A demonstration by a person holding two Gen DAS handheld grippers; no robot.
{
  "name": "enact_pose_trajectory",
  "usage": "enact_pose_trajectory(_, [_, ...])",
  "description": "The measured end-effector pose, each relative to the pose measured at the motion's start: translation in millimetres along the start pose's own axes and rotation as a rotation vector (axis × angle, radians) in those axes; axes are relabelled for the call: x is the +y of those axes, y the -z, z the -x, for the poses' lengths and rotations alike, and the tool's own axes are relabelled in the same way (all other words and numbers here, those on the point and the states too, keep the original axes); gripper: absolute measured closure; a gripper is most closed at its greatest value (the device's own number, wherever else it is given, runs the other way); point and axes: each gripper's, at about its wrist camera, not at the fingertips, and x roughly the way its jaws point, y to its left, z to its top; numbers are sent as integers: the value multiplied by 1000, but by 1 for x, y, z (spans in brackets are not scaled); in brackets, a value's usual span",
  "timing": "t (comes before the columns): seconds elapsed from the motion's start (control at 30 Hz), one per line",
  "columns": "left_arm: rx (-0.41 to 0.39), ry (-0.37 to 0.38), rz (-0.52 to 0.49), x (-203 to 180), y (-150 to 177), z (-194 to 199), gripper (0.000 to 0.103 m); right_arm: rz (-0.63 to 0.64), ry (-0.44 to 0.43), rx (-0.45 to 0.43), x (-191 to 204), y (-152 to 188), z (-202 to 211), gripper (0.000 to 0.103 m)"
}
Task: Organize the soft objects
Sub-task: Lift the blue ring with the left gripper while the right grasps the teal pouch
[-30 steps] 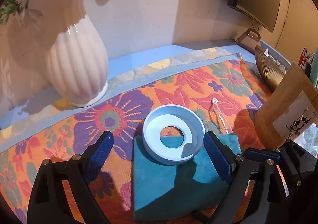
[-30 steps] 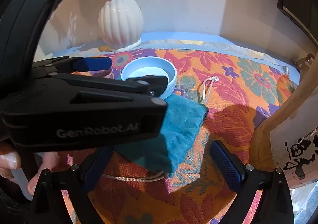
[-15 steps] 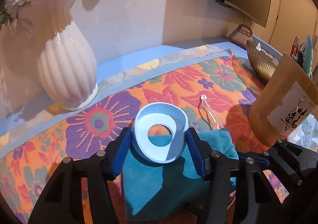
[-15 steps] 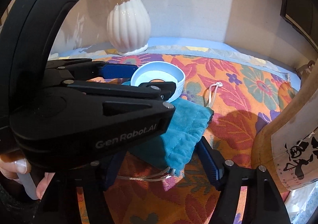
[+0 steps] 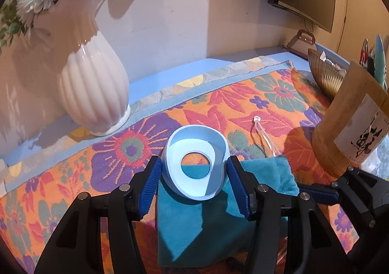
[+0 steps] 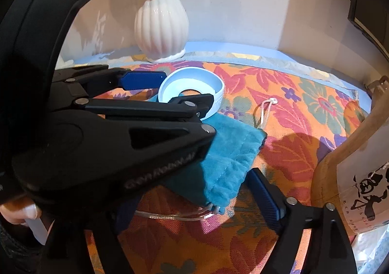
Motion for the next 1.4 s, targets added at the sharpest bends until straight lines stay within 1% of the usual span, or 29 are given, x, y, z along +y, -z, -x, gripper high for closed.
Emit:
enact_pose_trajectory(0.03, [-3,-7,-10,-2,0,0,44,-2,-2,0,-1,0,0,18])
enact_pose_trajectory(0.17, [1,-12,-16,-3,1,-1,42,-13,-7,3,-3,0,0,15])
enact_pose_trajectory(0.23, [0,-13,-16,-3,1,-1,33,-13,-6,3,-3,0,0,15])
enact_pose_trajectory(0.27, [2,-13,-17,-3,0,-2,31,-14,-6,3,-3,0,0,15])
enact_pose_trajectory(0.37, [19,-43,-17,-4,-1,-5,31,-26,-8,-1,-5,0,1,15])
enact_pose_trajectory(0.47, [32,-40,-17,-4,-2,-8,31,-56,-14,-7,-10,0,2,14])
enact_pose_trajectory(0.5, [51,-35,-11,-3,-4,-11,31,-64,-19,-8,-12,0,3,14])
enact_pose_trajectory(0.53, [70,-25,-6,-2,-5,-15,39,-73,-27,-9,-15,0,3,14])
enact_pose_trajectory(0.6, [99,-6,11,1,-8,-22,40,-76,-35,-8,-16,-1,2,13])
enact_pose_trajectory(0.63, [89,10,18,2,-9,-21,41,-75,-35,-7,-16,-1,2,13])
enact_pose_trajectory(0.7, [46,5,31,3,-8,-13,41,-70,-32,-5,-15,-1,2,12])
enact_pose_trajectory(0.77, [9,21,66,10,-7,-4,41,-71,-39,-1,-16,-2,1,10])
enact_pose_trajectory(0.83, [-22,51,146,25,-7,5,41,-72,-57,11,-17,-5,-1,5])
enact_pose_trajectory(0.87, [-34,79,198,36,-6,11,41,-76,-67,22,-17,-8,-4,2])
enact_pose_trajectory(0.9, [-41,88,231,43,-4,17,41,-87,-69,26,-17,-11,-6,2])
enact_pose_trajectory(0.97, [-48,66,256,51,1,28,41,-103,-72,35,-14,-18,-10,2])
enact_pose_trajectory(1.03, [-44,44,264,56,7,37,41,-104,-55,34,-9,-22,-12,7])
enact_pose_trajectory(1.07, [-39,33,268,58,11,42,41,-89,-47,22,-4,-22,-11,19])
enact_pose_trajectory(1.1, [-29,11,267,59,18,48,41,-69,-38,5,1,-22,-9,33])
enact_pose_trajectory(1.13, [-22,-10,265,61,24,53,41,-47,-36,-10,5,-21,-7,41])
enact_pose_trajectory(1.17, [-13,-35,265,63,30,58,41,-31,-44,-16,10,-20,-6,58])
enact_pose_trajectory(1.2, [-2,-59,270,66,36,60,41,-21,-56,-19,13,-19,-5,72])
enact_pose_trajectory(1.23, [8,-87,277,68,43,64,41,-15,-71,-18,18,-18,-2,78])
enact_pose_trajectory(1.27, [17,-120,288,71,51,69,41,-8,-88,-16,23,-16,1,86])
enact_pose_trajectory(1.3, [21,-143,300,74,57,73,41,-4,-105,-15,28,-13,5,88])
enact_pose_trajectory(1.4, [37,-197,347,82,74,88,41,-12,-172,-16,39,-4,19,88])
